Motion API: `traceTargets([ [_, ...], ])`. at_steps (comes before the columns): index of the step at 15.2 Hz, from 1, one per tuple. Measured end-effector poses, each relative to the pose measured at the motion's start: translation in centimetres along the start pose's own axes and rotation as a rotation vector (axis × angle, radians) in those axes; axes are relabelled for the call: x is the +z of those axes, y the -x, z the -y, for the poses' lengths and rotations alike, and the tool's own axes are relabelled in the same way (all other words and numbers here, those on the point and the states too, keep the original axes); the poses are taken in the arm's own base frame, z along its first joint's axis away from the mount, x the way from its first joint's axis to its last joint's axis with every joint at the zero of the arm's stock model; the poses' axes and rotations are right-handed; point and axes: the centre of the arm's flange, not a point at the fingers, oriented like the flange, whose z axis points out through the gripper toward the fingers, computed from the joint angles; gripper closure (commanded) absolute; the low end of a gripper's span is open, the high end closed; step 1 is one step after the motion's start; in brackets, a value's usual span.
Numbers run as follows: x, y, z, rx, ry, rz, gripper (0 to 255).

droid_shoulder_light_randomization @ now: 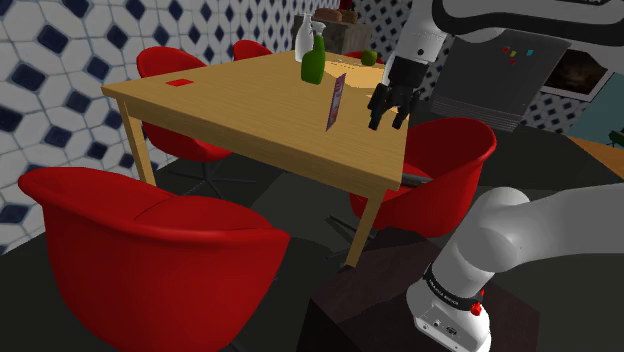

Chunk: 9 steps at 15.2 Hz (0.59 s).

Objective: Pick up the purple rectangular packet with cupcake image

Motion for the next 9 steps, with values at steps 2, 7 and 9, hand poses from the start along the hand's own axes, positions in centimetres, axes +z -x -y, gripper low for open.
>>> traceTargets([
  [2, -0.4, -0.5, 0.4, 0.027, 0.001, 0.002, 0],
  [7, -3.2, -5.2, 3.1, 0.317, 0.009, 0.023, 0],
  [9, -4.2, -7.8, 3.9, 0.447, 0.012, 0.033, 0],
])
